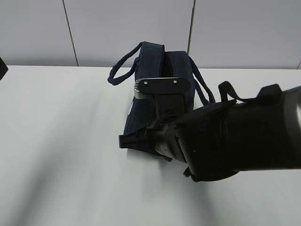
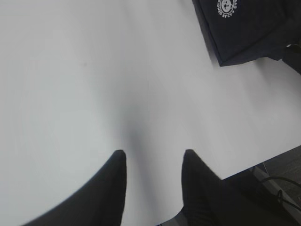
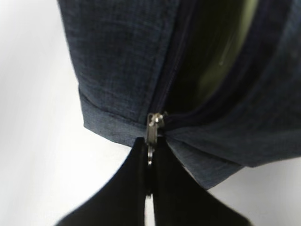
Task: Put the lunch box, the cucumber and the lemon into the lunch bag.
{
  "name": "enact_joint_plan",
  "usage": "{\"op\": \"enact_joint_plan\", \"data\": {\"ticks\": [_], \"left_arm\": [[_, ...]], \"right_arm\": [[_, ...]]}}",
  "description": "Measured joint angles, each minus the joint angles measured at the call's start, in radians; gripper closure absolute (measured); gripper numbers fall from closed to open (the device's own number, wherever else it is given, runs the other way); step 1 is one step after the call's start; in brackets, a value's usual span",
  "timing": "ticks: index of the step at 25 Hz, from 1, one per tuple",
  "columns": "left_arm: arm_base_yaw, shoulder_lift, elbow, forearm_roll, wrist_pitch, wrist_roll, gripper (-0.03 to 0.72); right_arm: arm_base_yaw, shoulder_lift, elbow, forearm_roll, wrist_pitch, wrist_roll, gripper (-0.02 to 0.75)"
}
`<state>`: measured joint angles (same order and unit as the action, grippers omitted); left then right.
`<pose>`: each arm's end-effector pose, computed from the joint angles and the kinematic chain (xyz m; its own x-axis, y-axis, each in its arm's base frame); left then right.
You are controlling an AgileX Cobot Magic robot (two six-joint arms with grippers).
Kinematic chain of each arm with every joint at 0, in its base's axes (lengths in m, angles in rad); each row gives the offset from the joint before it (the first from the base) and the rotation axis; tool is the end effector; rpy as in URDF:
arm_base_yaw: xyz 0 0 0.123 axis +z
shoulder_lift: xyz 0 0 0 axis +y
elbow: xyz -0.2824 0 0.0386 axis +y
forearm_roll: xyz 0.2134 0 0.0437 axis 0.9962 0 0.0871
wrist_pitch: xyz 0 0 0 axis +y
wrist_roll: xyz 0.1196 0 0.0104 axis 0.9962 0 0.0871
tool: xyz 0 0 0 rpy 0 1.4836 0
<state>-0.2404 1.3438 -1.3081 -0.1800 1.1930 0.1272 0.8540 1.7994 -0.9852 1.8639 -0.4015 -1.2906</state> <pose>0.2271 -0.0762 0.3355 -0.8610 0.2721 -0.4296 0.3553 0.9263 -0.1253 0.2660 0.2370 0.1805 -0.7096 -0.0207 -0.7043 -0.1667 0.9761 0.1392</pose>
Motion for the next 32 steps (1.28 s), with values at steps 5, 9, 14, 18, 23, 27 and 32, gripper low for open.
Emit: {"op": "enact_joint_plan", "data": {"ticks": [5,9,14,18,23,27,32], "left_arm": [[0.0,0.0,0.0,0.0,0.0,0.0,0.421],[0.0,0.0,0.0,0.0,0.001,0.0,0.421],[0.0,0.0,0.016,0.0,-0.004,0.002,0.421],[0.0,0.0,0.075,-0.025,-0.01,0.008,0.421],[0.0,0.0,0.141,-0.096,-0.053,0.056,0.421],[0.0,0.0,0.2,-0.158,-0.1,0.118,0.421],[0.0,0.0,0.294,-0.258,-0.188,0.239,0.421]], "right_arm": [[0.0,-0.011,0.0,0.004,-0.003,-0.017,0.737],[0.0,-0.039,0.0,0.006,-0.019,-0.049,0.737],[0.0,-0.059,0.0,0.006,-0.037,-0.088,0.737],[0.0,-0.062,0.0,0.006,-0.043,-0.1,0.737],[0.0,-0.097,0.0,0.008,-0.045,-0.111,0.737],[0.0,-0.118,0.0,0.008,-0.047,-0.119,0.737],[0.0,-0.126,0.0,0.012,-0.047,-0.126,0.737]]}}
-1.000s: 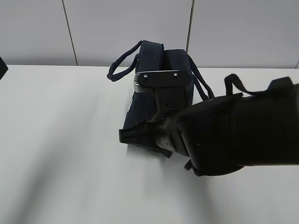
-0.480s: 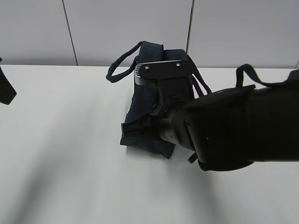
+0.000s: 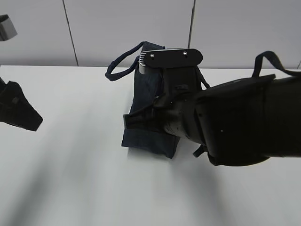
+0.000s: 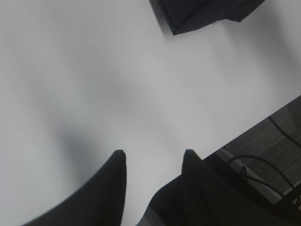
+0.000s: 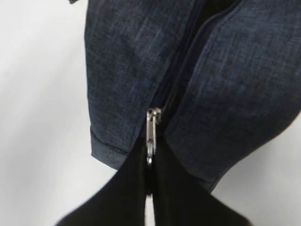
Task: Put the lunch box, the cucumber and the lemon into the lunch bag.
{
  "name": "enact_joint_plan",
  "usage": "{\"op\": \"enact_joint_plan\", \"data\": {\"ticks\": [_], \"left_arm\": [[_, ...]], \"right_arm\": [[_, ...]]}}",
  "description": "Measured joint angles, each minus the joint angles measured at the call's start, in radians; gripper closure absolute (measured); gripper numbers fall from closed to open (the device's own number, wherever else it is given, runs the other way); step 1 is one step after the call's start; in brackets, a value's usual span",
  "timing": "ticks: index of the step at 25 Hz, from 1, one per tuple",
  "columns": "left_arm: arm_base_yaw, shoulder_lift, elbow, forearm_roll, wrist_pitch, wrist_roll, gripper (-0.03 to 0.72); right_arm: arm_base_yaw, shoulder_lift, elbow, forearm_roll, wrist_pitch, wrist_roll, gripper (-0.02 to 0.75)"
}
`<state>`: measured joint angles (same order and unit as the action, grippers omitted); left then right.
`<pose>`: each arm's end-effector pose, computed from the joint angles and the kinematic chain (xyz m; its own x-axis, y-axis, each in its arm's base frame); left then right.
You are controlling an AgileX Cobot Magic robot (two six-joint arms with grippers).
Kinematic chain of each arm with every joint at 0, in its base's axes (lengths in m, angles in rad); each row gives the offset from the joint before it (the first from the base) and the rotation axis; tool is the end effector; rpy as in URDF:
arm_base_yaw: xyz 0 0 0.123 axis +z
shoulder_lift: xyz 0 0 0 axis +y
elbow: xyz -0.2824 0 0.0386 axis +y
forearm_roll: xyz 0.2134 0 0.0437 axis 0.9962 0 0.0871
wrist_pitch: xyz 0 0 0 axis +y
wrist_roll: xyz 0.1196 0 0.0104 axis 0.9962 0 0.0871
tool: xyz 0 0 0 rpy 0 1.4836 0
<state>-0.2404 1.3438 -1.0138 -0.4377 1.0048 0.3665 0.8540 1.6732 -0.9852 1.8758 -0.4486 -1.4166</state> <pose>0.2136 -0.0966 0.2745 -0.8575 0.3259 -0.3981 0.4541 0.8432 -0.2879 0.2610 0.2240 0.2242 -0.6217 -0.0609 -0.7808 -0.2196 0.9706 0.0991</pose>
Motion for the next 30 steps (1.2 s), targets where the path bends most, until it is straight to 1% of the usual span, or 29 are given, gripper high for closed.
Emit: {"op": "enact_joint_plan", "data": {"ticks": [2,5,7,11,13,15,19,23,25,28,30], "left_arm": [[0.0,0.0,0.043,-0.051,-0.056,0.07,0.421],[0.0,0.0,0.113,-0.161,-0.147,0.196,0.421],[0.0,0.0,0.163,-0.24,-0.208,0.297,0.421],[-0.009,0.004,0.245,-0.432,-0.303,0.547,0.421],[-0.035,0.025,0.266,-0.516,-0.338,0.667,0.421],[-0.07,0.052,0.277,-0.59,-0.378,0.758,0.421],[-0.14,0.119,0.278,-0.705,-0.493,0.883,0.419],[-0.174,0.172,0.278,-0.857,-0.525,1.044,0.417],[-0.178,0.192,0.278,-0.964,-0.528,1.142,0.415],[-0.179,0.211,0.278,-1.139,-0.525,1.309,0.375],[-0.18,0.224,0.278,-1.245,-0.512,1.432,0.309]], "right_arm": [[0.0,-0.004,0.0,0.0,0.0,0.0,0.737],[0.0,-0.012,0.0,0.0,0.0,0.0,0.738],[0.0,-0.014,0.0,0.0,0.0,-0.002,0.738],[0.0,-0.014,0.0,0.001,0.0,-0.004,0.738],[0.0,-0.014,0.0,0.001,0.0,-0.006,0.738],[0.0,-0.014,0.0,0.001,0.0,-0.006,0.738],[0.0,-0.014,0.0,0.001,0.0,-0.006,0.738],[0.0,-0.014,0.0,0.001,0.012,-0.006,0.738],[0.0,-0.014,0.0,0.001,0.025,-0.006,0.738],[-0.002,-0.016,0.0,0.001,0.034,-0.006,0.738],[-0.002,-0.016,0.0,0.001,0.038,-0.006,0.738]]}}
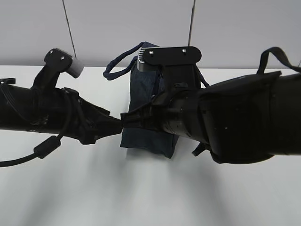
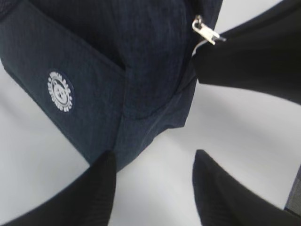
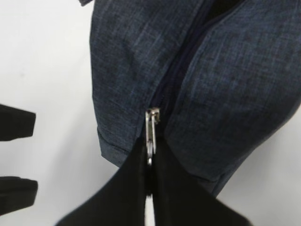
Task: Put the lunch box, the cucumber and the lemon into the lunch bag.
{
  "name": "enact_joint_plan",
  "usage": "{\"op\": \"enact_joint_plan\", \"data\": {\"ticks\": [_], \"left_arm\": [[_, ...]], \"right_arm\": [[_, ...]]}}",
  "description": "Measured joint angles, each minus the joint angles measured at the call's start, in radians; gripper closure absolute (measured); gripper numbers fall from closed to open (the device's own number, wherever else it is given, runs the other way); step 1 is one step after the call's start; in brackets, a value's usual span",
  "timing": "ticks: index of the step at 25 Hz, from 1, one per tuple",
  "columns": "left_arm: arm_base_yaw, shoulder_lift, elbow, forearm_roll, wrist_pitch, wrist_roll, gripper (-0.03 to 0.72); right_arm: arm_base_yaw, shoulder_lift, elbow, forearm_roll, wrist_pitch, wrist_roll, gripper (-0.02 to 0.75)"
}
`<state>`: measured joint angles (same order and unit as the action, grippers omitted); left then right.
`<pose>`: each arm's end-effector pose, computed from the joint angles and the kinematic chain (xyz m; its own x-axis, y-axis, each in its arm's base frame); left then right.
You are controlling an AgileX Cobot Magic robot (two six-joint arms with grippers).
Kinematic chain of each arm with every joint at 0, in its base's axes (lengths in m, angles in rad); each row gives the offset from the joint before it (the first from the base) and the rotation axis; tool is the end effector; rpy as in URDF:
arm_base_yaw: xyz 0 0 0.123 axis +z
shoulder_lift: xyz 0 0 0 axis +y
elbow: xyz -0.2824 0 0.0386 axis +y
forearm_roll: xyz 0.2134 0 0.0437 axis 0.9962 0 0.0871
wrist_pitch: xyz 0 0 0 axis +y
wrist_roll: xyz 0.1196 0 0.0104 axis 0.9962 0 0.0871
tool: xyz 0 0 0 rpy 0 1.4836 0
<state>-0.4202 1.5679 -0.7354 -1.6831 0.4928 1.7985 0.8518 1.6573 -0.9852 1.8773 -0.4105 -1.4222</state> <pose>0.2470 -0.1722 0.2101 -0.5055 0.3227 -0.8002 0.7468 0.6281 -0.2184 0.2588 0.2264 0.2295 -0.6175 -0.0559 -0.7846 -0.2494 0.9599 0.1279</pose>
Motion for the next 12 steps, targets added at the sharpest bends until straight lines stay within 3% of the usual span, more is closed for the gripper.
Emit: {"op": "enact_joint_plan", "data": {"ticks": [4,12], "left_arm": [[-0.002,0.047,0.0,-0.094,0.044,0.162,0.238],[-0.002,0.143,-0.043,-0.106,0.088,0.23,0.228]], "right_arm": [[0.0,0.0,0.0,0.0,0.002,0.0,0.738],[0.0,-0.017,0.0,0.0,0.004,0.0,0.738]]}}
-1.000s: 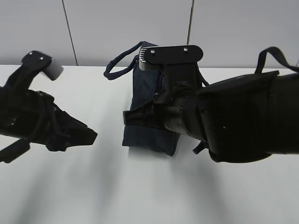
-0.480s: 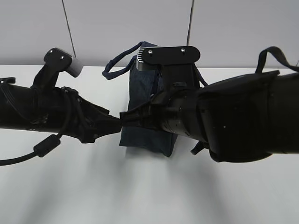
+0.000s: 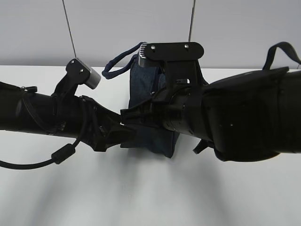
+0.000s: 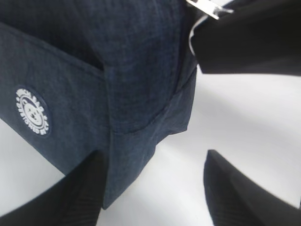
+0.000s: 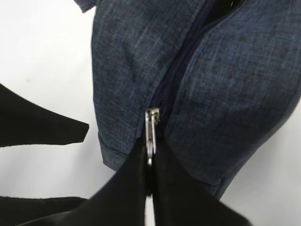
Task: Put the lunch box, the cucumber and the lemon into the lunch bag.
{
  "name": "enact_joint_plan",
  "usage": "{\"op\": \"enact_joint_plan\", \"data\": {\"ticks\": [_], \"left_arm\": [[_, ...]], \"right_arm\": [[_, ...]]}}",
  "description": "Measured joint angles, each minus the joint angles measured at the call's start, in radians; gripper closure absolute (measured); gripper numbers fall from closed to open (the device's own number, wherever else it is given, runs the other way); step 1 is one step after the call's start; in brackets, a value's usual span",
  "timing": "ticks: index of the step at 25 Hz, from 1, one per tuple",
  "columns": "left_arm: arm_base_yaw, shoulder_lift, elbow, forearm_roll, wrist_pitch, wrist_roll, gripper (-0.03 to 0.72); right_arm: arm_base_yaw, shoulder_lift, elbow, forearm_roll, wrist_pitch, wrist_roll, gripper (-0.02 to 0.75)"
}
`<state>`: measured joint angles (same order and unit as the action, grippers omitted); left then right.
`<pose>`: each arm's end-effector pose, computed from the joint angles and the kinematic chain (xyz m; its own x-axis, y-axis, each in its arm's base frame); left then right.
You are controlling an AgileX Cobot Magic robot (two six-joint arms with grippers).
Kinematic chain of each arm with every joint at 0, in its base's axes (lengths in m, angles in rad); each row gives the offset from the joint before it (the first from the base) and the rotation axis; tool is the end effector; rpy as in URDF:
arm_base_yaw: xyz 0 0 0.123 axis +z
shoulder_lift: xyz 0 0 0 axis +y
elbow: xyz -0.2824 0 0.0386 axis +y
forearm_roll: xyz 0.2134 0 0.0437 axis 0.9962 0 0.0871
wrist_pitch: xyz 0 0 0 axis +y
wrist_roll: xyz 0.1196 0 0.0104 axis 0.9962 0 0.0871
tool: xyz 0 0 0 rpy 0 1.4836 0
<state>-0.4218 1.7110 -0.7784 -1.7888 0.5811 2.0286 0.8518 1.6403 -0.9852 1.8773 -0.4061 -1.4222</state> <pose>0.2630 -0.1886 0.1863 -0.4373 0.3789 -0.8156 0.8208 0.5388 -0.1897 0.2574 0.2255 0.2353 -0.6091 -0.0460 -0.7917 -0.2541 0.9570 0.1400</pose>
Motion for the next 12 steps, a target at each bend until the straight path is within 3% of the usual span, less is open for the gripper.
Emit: {"op": "enact_joint_plan", "data": {"ticks": [7,12], "left_arm": [[0.0,0.03,-0.067,-0.002,-0.011,0.004,0.231],[0.0,0.086,-0.113,-0.002,-0.002,0.004,0.295]], "right_arm": [[0.0,-0.002,0.0,0.0,0.016,0.0,0.738],[0.0,-0.002,0.0,0.0,0.02,0.0,0.738]]}}
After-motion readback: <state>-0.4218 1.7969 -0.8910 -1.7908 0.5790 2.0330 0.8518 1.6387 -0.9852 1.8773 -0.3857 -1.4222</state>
